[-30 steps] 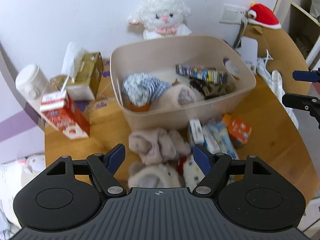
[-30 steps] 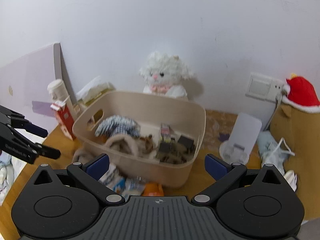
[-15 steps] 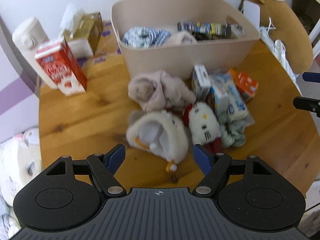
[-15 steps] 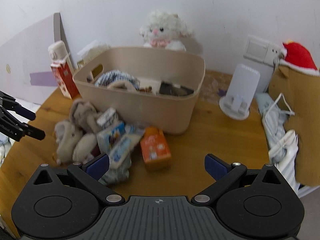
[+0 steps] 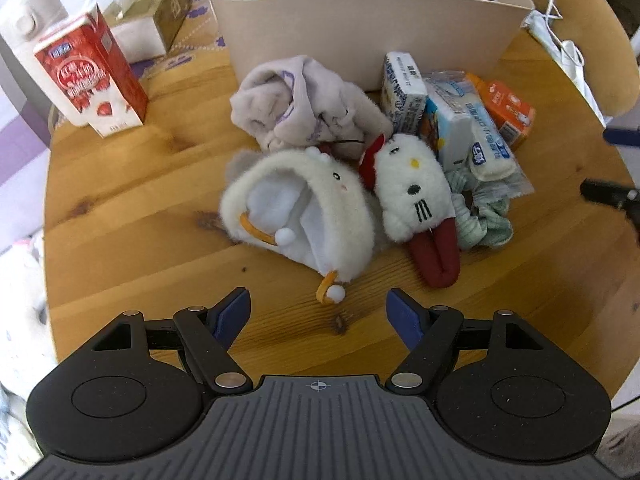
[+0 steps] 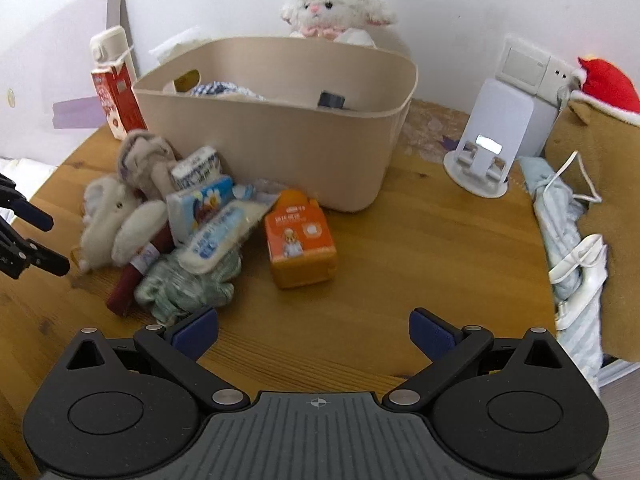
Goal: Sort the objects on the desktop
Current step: 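Withdraw both tools from the basket back toward the table items, then grasp the white fuzzy hat with the left tool while the right tool grasps the orange bottle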
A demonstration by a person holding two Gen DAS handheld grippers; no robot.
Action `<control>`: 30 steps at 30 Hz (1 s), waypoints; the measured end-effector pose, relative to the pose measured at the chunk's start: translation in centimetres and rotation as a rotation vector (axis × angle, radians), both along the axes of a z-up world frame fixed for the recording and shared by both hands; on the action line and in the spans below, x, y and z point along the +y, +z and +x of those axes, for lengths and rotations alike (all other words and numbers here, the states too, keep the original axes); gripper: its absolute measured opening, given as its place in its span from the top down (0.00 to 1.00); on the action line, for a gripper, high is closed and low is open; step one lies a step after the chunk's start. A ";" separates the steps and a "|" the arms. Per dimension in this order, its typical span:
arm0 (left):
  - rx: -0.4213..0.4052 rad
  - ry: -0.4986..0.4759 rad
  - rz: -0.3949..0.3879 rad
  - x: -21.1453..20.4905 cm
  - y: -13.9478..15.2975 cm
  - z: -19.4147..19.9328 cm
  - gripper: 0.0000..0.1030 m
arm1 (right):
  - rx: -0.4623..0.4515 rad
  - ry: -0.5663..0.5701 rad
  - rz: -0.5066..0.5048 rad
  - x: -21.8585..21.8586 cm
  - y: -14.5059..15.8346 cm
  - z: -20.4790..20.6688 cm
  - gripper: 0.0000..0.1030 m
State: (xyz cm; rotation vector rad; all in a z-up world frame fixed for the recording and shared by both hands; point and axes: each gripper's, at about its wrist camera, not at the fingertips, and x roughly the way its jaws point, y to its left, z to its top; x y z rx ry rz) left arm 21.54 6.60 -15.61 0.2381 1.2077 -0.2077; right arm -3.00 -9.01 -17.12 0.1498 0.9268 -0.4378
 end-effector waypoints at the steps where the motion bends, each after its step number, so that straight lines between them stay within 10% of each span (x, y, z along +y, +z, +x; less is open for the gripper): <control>1: 0.001 0.009 -0.001 0.0 -0.3 0.1 0.26 | 0.002 0.003 0.007 -0.1 -0.5 0.1 0.00; 30: -0.040 0.094 -0.015 -0.2 -3.2 3.8 0.26 | 0.010 0.150 -0.152 -2.2 -4.8 6.3 0.06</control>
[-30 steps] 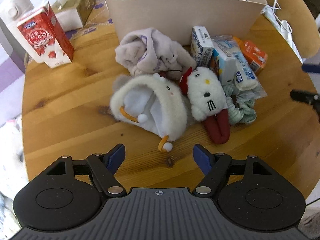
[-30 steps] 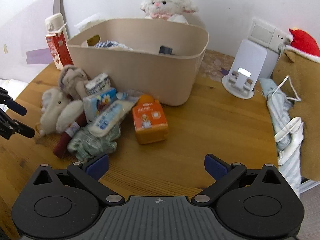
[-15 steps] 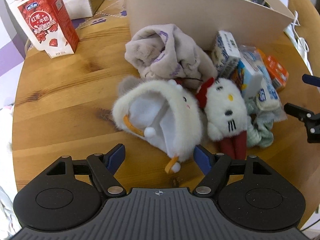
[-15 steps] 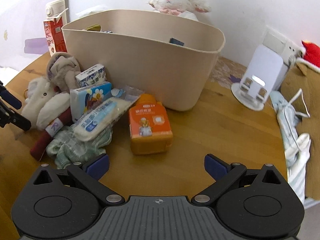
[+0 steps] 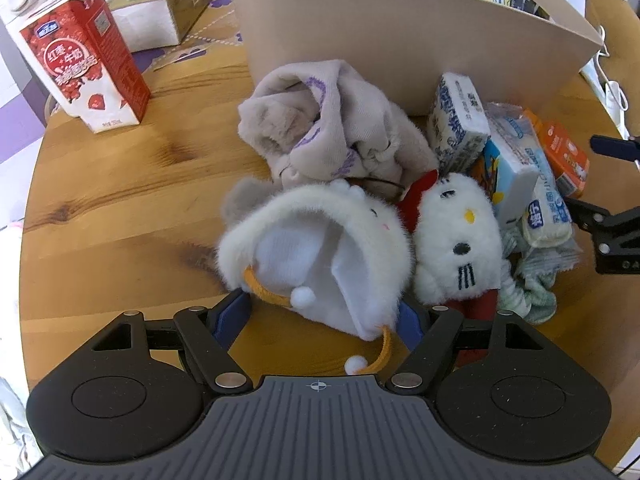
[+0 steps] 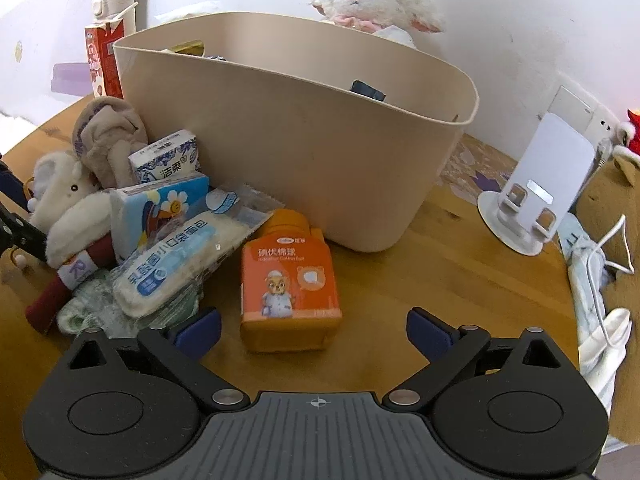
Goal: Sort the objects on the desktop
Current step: 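Grasp the white fuzzy hat with the left tool while the right tool grasps the orange bottle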
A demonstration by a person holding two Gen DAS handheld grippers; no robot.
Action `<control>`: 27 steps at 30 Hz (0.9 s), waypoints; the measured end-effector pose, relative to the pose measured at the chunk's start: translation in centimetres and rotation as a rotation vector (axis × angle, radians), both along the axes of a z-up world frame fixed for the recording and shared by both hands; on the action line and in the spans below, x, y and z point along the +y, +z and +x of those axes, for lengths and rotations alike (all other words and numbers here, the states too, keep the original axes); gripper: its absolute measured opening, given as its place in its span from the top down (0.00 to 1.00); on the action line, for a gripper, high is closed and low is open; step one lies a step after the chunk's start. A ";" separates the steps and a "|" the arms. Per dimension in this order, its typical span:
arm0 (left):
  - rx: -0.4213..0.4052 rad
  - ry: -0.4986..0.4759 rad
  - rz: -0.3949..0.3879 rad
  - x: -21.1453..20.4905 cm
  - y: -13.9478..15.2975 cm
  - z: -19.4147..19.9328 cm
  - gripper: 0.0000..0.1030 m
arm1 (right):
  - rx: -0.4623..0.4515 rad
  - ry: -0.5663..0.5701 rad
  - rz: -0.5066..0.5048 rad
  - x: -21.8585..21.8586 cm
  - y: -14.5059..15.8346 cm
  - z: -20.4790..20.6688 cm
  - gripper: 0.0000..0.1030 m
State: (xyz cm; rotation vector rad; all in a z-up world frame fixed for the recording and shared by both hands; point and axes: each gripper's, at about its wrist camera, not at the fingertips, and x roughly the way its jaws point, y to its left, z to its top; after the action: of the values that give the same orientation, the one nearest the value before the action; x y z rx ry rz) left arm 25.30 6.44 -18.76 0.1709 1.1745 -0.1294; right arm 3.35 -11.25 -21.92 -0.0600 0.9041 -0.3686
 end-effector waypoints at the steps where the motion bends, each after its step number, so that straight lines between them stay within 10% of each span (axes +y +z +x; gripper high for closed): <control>1: -0.003 -0.002 0.001 -0.1 0.0 0.1 0.26 | -0.002 0.000 0.001 -0.1 0.0 0.1 0.07; 10: -0.043 -0.031 0.014 0.2 -0.3 0.8 0.45 | 0.002 0.039 -0.003 -0.6 -0.4 1.9 0.22; 15: -0.051 -0.036 0.012 0.6 -0.1 1.3 0.78 | 0.013 0.060 0.009 -0.7 -0.4 2.5 0.35; 18: -0.050 -0.028 0.011 0.9 -0.1 1.2 0.82 | 0.029 0.088 0.022 -0.4 -0.4 2.6 0.51; 27: -0.077 -0.046 0.015 1.9 1.0 -0.6 0.85 | 0.052 0.102 0.086 0.4 0.1 1.1 0.51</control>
State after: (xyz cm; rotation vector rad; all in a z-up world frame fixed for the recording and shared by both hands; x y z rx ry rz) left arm 24.74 8.31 -17.75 0.2144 1.0950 -0.1538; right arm 4.43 -10.86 -21.83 -0.0365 0.9633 -0.2340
